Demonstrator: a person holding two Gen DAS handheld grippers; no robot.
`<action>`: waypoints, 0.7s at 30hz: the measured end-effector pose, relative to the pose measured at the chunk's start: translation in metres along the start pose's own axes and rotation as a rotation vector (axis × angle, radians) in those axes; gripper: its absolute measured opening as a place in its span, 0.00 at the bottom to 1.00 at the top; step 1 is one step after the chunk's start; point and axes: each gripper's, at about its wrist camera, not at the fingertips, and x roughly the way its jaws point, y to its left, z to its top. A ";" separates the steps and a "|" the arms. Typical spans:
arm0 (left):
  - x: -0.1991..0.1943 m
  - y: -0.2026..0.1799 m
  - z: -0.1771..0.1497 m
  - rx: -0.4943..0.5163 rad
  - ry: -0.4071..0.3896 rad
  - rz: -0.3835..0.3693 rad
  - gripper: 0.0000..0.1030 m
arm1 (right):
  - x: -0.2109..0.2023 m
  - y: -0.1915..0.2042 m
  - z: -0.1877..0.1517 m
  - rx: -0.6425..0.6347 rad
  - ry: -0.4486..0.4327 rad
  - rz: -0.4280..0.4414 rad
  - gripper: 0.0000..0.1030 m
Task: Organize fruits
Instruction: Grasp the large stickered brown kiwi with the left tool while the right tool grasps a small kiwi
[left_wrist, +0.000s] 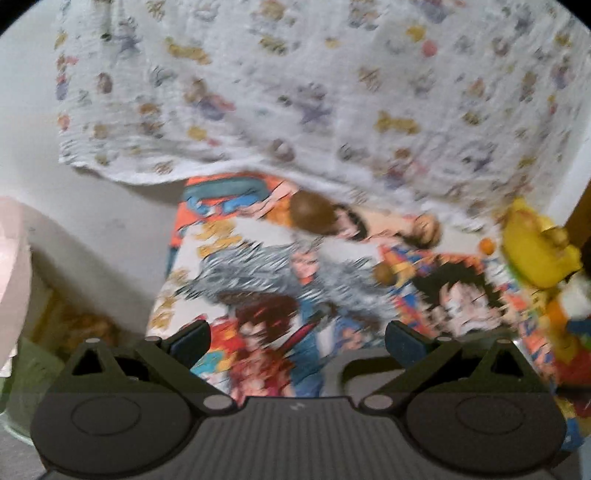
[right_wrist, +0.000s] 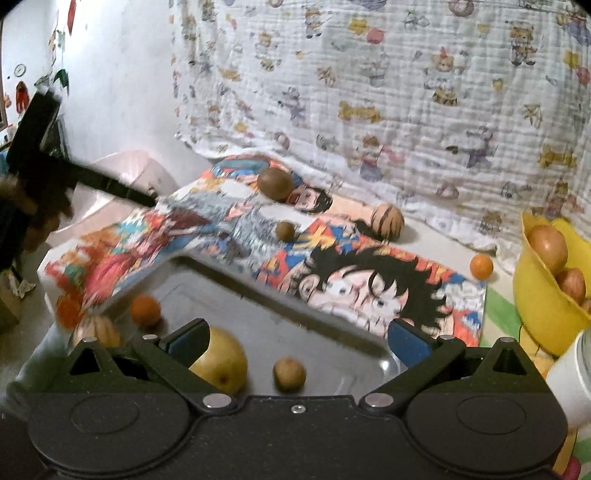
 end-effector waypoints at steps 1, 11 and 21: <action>0.003 0.003 -0.002 -0.004 0.013 0.004 0.99 | 0.003 -0.002 0.006 0.005 -0.003 -0.001 0.99; 0.024 0.020 0.018 0.006 0.041 0.000 0.99 | 0.046 -0.008 0.059 -0.021 -0.018 0.027 0.99; 0.081 0.016 0.056 0.094 0.050 -0.042 0.99 | 0.126 0.007 0.082 -0.100 0.053 0.044 0.99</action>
